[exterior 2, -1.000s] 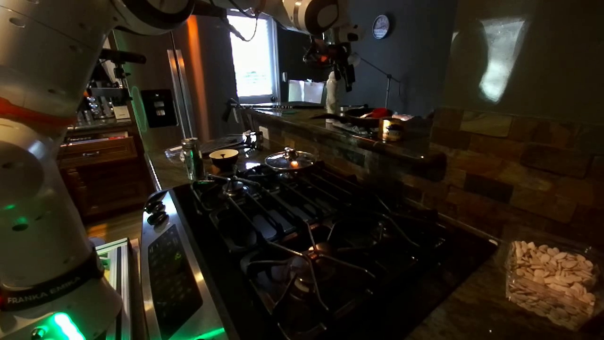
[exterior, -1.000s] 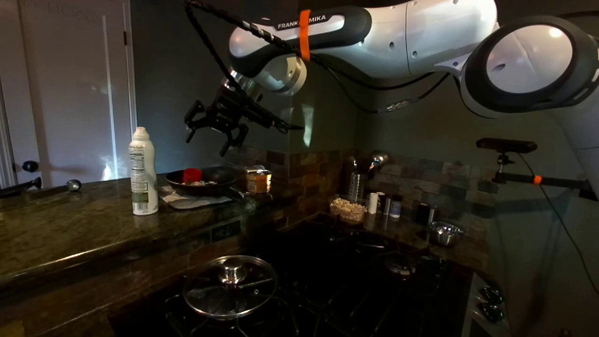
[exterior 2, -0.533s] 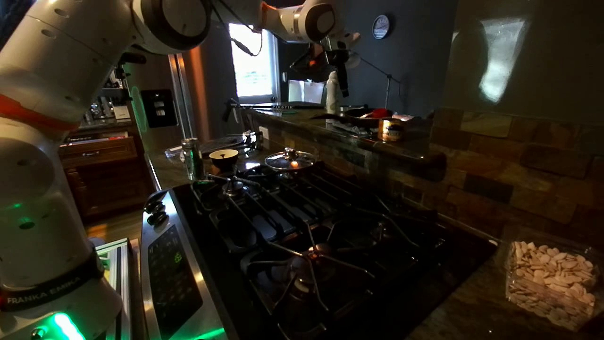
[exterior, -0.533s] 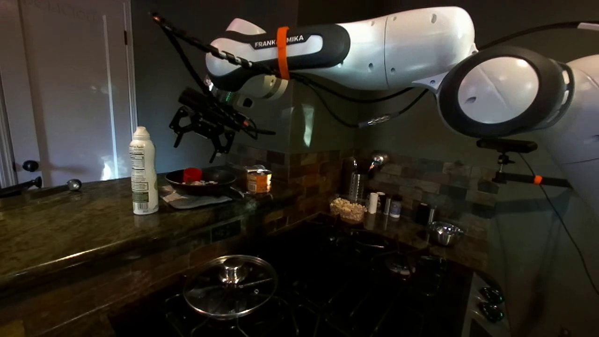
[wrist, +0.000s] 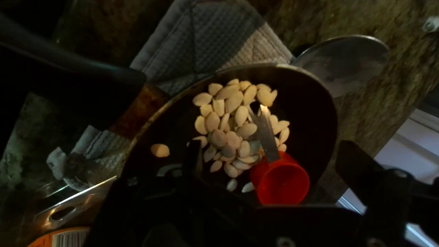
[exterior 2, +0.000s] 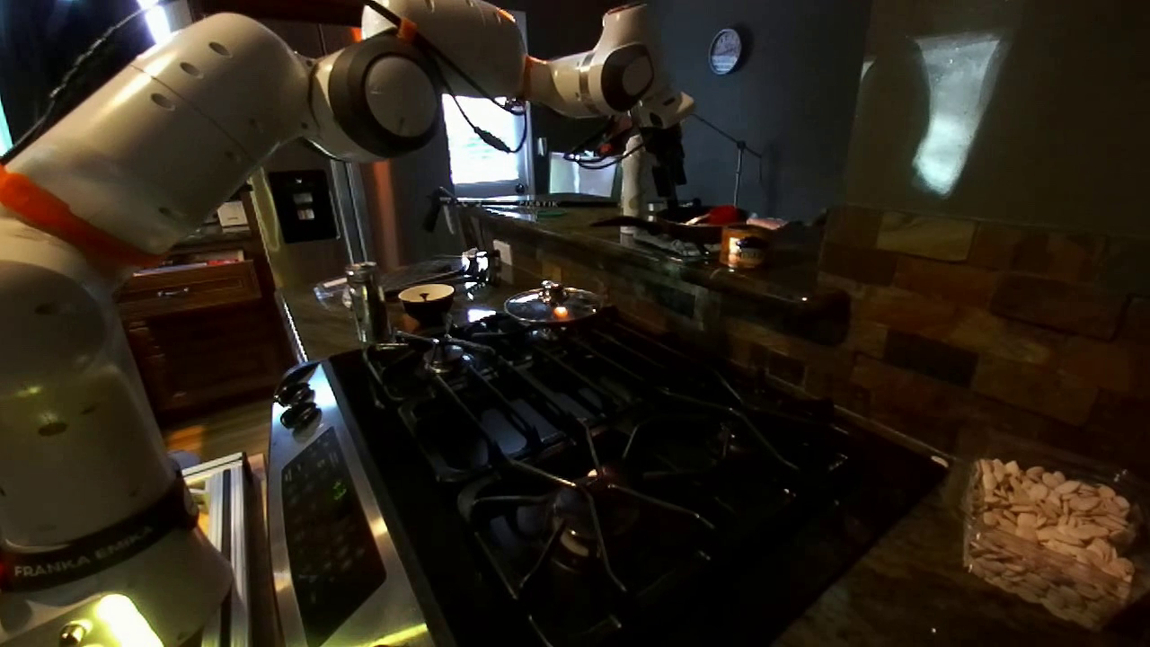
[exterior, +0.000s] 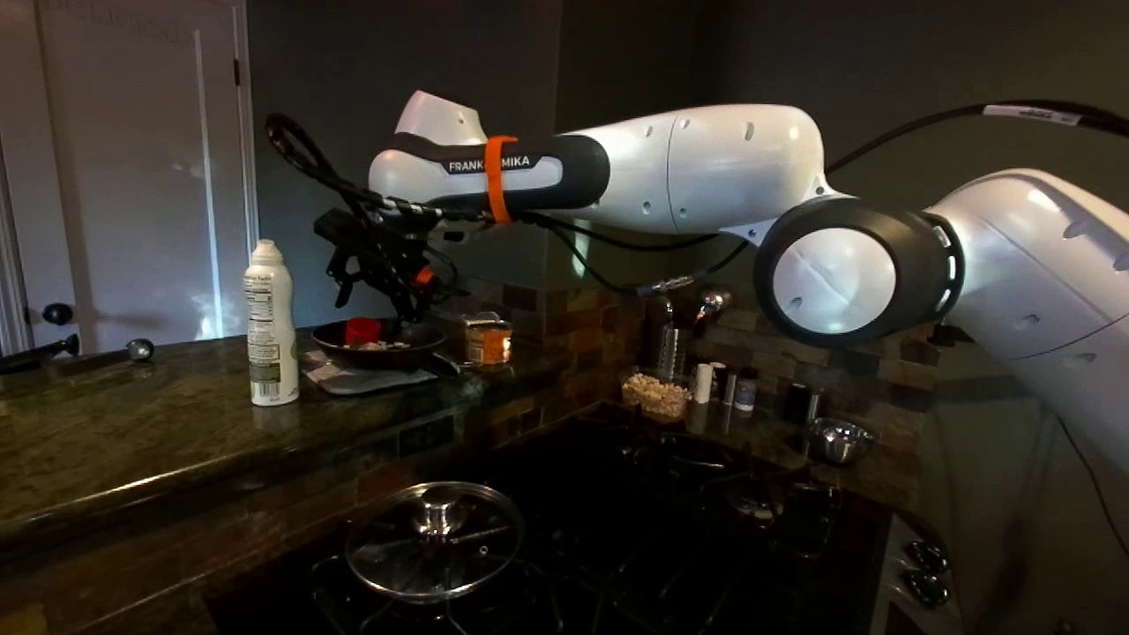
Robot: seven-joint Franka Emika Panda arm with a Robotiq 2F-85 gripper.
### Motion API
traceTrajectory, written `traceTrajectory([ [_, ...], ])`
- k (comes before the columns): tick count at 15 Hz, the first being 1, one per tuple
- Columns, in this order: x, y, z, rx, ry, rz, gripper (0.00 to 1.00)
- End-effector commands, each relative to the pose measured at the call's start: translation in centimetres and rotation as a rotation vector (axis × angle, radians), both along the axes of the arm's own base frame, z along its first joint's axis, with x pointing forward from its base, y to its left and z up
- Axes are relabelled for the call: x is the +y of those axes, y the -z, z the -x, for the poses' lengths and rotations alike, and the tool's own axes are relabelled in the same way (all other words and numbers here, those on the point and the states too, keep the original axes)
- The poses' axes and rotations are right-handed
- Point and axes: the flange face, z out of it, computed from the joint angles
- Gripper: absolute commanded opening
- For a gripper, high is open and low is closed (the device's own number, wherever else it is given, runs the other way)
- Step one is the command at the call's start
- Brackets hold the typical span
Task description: Move the orange block to the bowl
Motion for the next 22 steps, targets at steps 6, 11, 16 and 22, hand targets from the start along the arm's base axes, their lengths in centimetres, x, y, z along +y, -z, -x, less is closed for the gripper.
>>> traceTrajectory([
  [6,-2.7,0.3,-1.4,-0.034,-0.04,-0.03,1.0],
  [11,-2.3,0.8,-1.9,-0.085,-0.064,-0.045,1.0],
  [16,-1.6,2.2,-2.7,-0.159,-0.074,-0.064,1.0],
  [22,0.3,4.2,-2.8,-0.154,-0.127,-0.117,0.83],
])
